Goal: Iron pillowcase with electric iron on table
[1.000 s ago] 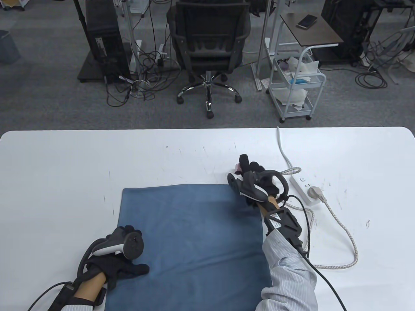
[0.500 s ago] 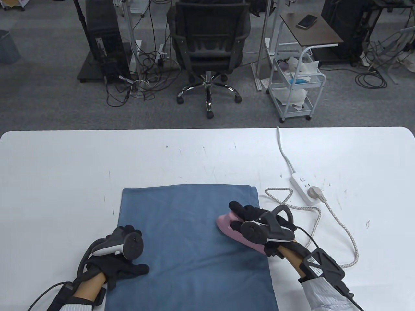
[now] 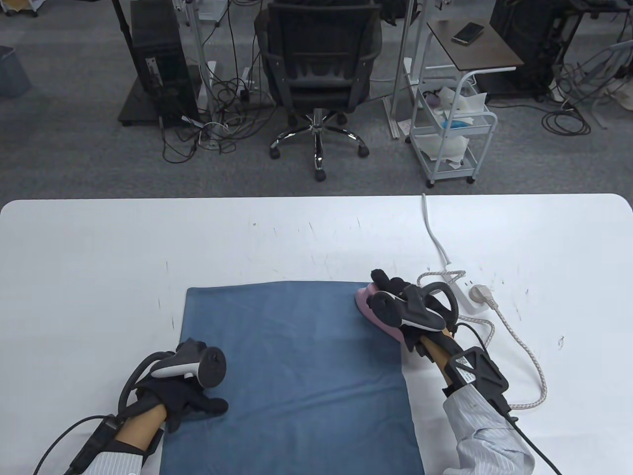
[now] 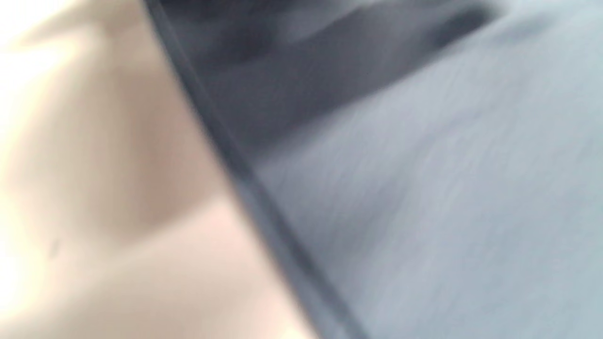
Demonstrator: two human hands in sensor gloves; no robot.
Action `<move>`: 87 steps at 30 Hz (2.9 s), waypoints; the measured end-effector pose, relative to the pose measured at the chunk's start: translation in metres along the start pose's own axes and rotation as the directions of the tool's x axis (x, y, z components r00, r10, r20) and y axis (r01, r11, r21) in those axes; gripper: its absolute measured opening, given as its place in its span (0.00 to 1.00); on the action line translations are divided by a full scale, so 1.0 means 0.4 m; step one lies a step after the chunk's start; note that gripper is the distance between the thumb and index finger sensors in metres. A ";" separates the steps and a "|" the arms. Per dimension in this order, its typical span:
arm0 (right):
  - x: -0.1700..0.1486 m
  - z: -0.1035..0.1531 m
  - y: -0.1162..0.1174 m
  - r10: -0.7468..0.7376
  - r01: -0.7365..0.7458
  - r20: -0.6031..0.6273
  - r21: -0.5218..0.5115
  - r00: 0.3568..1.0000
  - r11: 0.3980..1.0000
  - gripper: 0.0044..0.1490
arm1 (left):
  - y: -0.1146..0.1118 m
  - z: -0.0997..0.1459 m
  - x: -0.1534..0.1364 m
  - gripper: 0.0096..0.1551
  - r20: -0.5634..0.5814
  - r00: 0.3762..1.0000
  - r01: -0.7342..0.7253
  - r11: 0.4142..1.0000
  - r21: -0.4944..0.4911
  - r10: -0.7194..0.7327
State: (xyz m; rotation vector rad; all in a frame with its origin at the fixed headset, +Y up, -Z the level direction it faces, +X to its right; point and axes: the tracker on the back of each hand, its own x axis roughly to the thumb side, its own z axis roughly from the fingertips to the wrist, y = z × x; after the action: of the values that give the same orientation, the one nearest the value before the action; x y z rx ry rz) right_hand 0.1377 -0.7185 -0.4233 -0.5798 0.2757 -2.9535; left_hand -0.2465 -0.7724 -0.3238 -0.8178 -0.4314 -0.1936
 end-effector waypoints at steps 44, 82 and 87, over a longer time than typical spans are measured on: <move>0.103 0.049 -0.044 -0.044 0.054 0.291 -0.024 0.956 0.998 0.41 | 0.099 -0.156 0.700 0.59 0.715 0.588 0.306 0.922 0.237 -0.379; 0.135 0.114 -0.045 -0.047 0.071 0.340 -0.057 0.939 0.996 0.41 | 0.100 -0.083 0.251 0.69 0.306 0.918 0.255 0.966 0.035 -0.253; 0.113 0.101 -0.018 -0.020 0.038 0.266 -0.060 0.964 0.997 0.41 | 0.004 -0.019 0.099 0.71 0.130 0.972 0.200 0.979 -0.029 -0.195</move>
State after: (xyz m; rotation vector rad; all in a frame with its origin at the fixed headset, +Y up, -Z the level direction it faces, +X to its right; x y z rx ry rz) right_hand 0.1110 -0.7246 -0.3687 -0.9849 0.3374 -2.8564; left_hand -0.2082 -0.7770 -0.3117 -0.8309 -0.6308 -0.3382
